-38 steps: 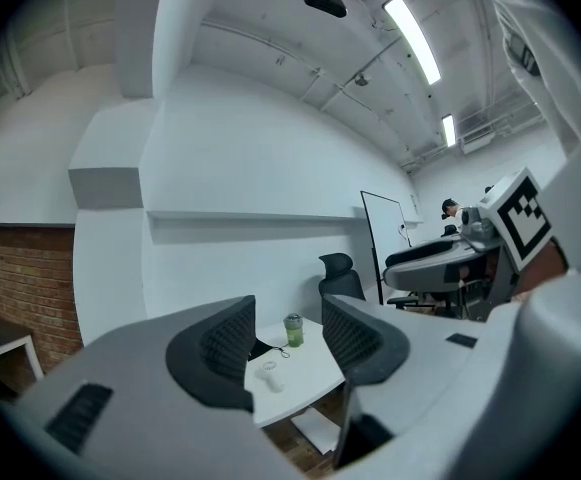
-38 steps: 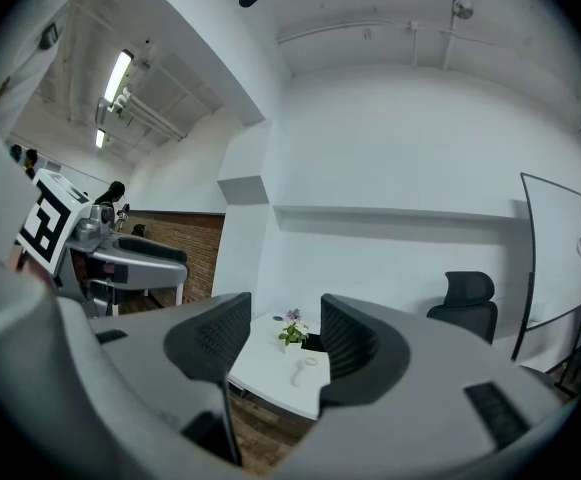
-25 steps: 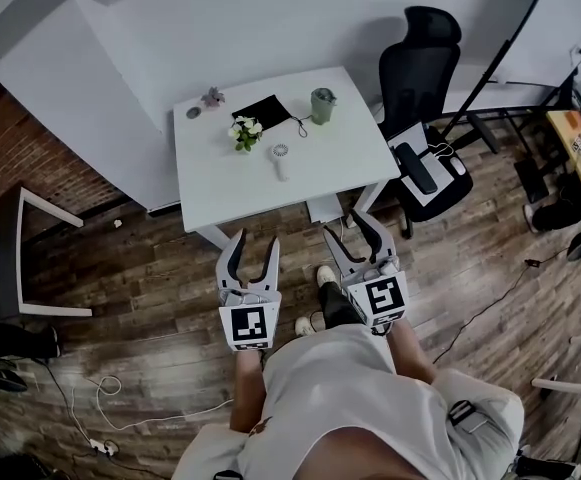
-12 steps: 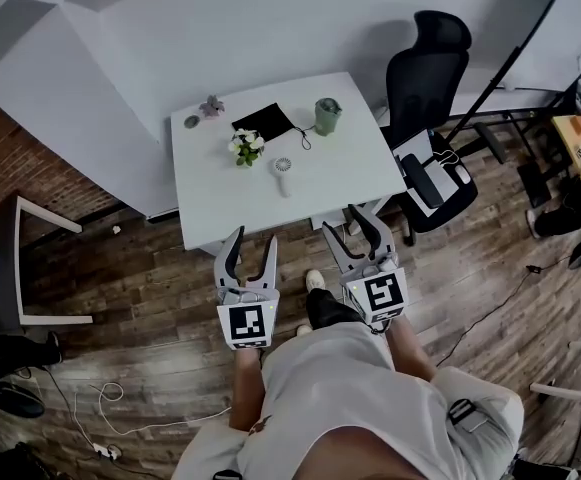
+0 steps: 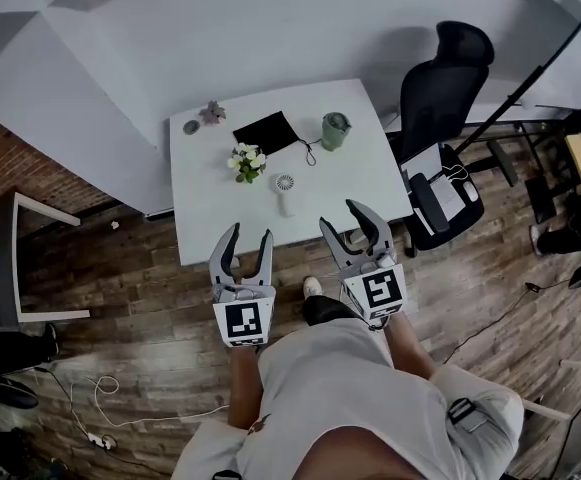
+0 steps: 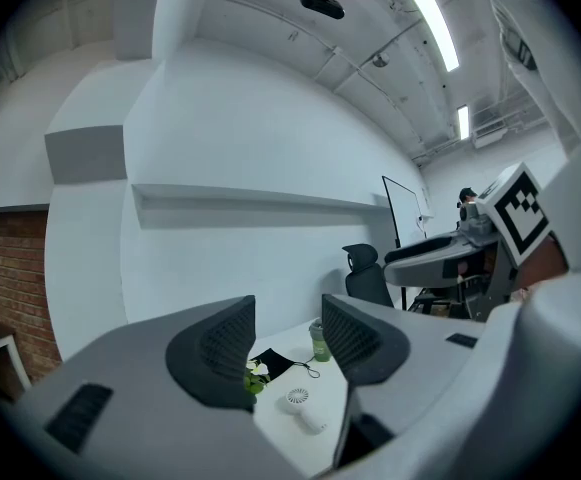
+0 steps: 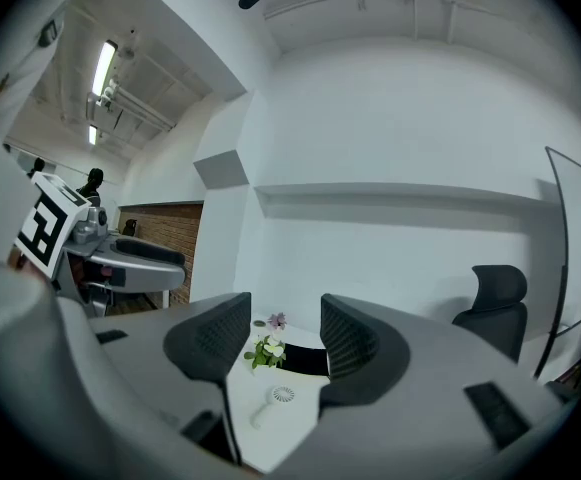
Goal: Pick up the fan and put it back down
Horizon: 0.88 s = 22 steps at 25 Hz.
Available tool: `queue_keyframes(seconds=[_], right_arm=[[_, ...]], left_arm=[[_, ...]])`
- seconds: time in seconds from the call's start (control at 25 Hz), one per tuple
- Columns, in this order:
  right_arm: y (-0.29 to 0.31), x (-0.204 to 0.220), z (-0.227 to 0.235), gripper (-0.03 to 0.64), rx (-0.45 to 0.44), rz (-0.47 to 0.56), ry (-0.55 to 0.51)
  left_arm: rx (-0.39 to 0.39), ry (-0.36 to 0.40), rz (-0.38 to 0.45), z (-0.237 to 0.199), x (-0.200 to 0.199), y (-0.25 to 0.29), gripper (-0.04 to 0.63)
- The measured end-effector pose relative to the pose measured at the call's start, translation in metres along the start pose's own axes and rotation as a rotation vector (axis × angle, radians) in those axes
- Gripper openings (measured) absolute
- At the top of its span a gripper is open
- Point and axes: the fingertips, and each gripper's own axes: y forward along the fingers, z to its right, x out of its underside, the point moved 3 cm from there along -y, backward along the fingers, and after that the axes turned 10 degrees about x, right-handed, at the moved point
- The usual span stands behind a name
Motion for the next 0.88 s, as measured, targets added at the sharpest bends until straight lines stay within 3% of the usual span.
queue_keyframes(seconds=[0.52,0.88], right_arm=[[0.071,0.011,0.048,0.219,-0.104,-0.004,0.019],[0.099,0.023,0.068,0.219,-0.114,-0.013,0.032]], left_arm=[[-0.078,0.002,-0.055,-0.017,0.001,0.077,0.204],[-0.082,0.004,-0.080,-0.022,0.009,0.109,0.206]])
